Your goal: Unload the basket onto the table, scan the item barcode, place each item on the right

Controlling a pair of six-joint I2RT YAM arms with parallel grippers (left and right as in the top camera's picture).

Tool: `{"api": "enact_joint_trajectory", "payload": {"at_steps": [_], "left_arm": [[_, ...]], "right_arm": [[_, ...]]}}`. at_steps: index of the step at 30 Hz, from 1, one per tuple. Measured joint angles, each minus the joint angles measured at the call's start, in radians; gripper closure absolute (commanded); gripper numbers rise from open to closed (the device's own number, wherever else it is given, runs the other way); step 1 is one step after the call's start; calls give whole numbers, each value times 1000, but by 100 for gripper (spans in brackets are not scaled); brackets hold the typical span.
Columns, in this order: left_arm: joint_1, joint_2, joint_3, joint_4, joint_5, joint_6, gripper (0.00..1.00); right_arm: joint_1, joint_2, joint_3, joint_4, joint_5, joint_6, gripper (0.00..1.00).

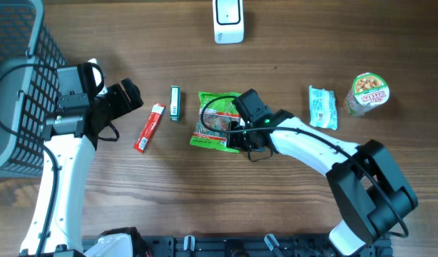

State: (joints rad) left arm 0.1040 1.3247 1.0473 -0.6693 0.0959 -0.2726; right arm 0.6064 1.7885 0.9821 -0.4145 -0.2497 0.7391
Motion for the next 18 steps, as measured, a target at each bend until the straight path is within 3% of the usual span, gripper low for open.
{"api": "enact_joint_trajectory", "payload": {"at_steps": [2,6,11,18], "left_arm": [[0,0,0,0,0,0,0],[0,0,0,0,0,0,0],[0,0,0,0,0,0,0],[0,0,0,0,0,0,0]], "right_arm": [[-9,-5,14,-25,1,-15,81],[-32,-79,99,-127,4,-102,30],[-43,-158,219,-153,0,-195,17],[-43,-124,229,-150,15,-267,14]]}}
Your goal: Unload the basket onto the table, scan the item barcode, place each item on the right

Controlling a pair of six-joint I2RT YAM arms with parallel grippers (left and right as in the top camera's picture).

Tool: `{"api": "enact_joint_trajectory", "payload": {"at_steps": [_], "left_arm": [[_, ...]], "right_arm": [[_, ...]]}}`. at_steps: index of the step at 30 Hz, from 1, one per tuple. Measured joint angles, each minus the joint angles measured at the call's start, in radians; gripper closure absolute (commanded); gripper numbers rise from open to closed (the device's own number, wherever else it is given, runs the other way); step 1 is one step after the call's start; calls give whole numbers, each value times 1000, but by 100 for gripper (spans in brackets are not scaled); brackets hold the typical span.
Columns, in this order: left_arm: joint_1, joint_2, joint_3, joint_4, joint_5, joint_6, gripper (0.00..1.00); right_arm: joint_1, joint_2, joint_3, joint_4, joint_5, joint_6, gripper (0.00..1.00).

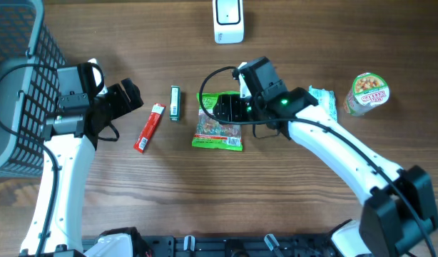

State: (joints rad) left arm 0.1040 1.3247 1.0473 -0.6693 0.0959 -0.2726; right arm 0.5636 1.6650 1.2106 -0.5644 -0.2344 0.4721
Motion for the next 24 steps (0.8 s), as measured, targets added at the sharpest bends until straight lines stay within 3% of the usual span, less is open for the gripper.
{"api": "enact_joint_trajectory", "payload": {"at_steps": [11,15,21,24], "left_arm": [[0,0,0,0,0,0,0],[0,0,0,0,0,0,0],[0,0,0,0,0,0,0],[0,0,0,0,0,0,0]], "right_arm": [[-11,235,0,99,103,-6,15],[-11,297,2,145,91,-8,27],[-11,306,3,160,31,-14,29],[-11,306,3,149,26,-8,37]]}}
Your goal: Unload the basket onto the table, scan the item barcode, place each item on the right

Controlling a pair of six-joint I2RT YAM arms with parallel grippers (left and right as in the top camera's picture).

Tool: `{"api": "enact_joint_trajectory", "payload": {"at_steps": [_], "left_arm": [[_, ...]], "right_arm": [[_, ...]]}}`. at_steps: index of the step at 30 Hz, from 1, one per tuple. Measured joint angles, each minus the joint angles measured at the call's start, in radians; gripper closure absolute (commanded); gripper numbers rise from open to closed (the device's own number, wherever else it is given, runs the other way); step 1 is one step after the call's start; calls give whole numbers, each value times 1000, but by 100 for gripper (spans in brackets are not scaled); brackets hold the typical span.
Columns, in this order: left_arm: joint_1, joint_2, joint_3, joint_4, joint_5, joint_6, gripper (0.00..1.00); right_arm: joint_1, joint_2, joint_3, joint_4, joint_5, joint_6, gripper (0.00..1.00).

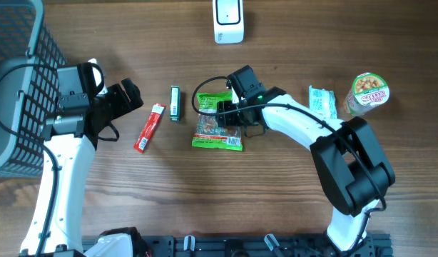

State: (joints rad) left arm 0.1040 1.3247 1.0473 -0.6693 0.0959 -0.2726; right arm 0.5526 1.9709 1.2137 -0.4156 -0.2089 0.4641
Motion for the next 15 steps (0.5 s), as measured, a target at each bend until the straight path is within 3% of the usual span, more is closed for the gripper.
{"api": "enact_joint_trajectory", "payload": {"at_steps": [3,5,7,15], "left_arm": [[0,0,0,0,0,0,0],[0,0,0,0,0,0,0],[0,0,0,0,0,0,0],[0,0,0,0,0,0,0]], "right_arm": [[0,0,1,-17,0,35,48],[0,0,-5,-9,-1,48,68],[0,0,-15,5,-3,68,96],[-8,-14,-26,22,-31,73,96]]}}
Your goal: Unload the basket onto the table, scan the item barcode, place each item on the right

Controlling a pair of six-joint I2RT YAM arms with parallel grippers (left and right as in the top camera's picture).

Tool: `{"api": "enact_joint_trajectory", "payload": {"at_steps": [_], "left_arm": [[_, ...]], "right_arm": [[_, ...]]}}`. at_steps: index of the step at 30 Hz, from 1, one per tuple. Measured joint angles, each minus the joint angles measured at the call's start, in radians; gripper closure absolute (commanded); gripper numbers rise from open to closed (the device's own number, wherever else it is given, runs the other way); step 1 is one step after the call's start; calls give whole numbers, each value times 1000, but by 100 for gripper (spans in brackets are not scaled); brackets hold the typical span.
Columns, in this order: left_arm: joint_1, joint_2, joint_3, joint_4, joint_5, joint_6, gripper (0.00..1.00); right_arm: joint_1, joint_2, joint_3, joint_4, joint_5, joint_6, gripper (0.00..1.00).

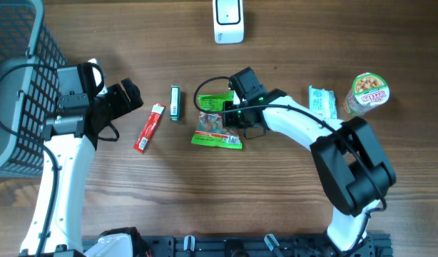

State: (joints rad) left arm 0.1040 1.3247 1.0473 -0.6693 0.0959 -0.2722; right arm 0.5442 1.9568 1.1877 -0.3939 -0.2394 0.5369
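Observation:
A green snack bag point(217, 132) lies mid-table, slightly tilted. My right gripper point(230, 108) sits over the bag's top edge and seems shut on it, though the wrist hides its fingers. The white barcode scanner point(228, 20) stands at the table's far edge, above and apart from the bag. At the left, my left gripper point(130, 96) hovers open with nothing in it, left of a red bar point(149, 128).
A small green pack point(175, 102) lies between the red bar and the bag. A pale green packet point(322, 107) and a noodle cup point(367, 93) sit at the right. A dark wire basket point(19, 86) fills the far left.
The green bag has shifted a little to the left and tilted, along with my right gripper at its top edge. The left arm is unchanged.
My right gripper was first at the right side of the bag, which lay slanted. Then it was at the bag's top edge with the arm stretched out and the bag lying straighter. It has stayed on that top edge since, nudging the bag slightly left. The left arm never moved.

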Motion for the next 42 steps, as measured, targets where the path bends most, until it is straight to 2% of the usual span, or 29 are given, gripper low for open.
{"api": "enact_joint_trajectory", "payload": {"at_steps": [4,7,13,25,32,38,42], "left_arm": [[0,0,0,0,0,0,0],[0,0,0,0,0,0,0],[0,0,0,0,0,0,0],[0,0,0,0,0,0,0],[0,0,0,0,0,0,0],[0,0,0,0,0,0,0],[0,0,0,0,0,0,0]], "right_arm": [[-19,-100,-7,-28,-12,-15,96],[-39,-244,-8,-24,-27,-14,96],[-49,-463,-7,-27,-50,43,96],[-50,-457,-8,-23,-101,212,96],[-44,-457,-94,-9,-50,452,96],[-5,-419,-329,269,-10,578,96],[33,-396,-415,343,-10,615,95]]}}
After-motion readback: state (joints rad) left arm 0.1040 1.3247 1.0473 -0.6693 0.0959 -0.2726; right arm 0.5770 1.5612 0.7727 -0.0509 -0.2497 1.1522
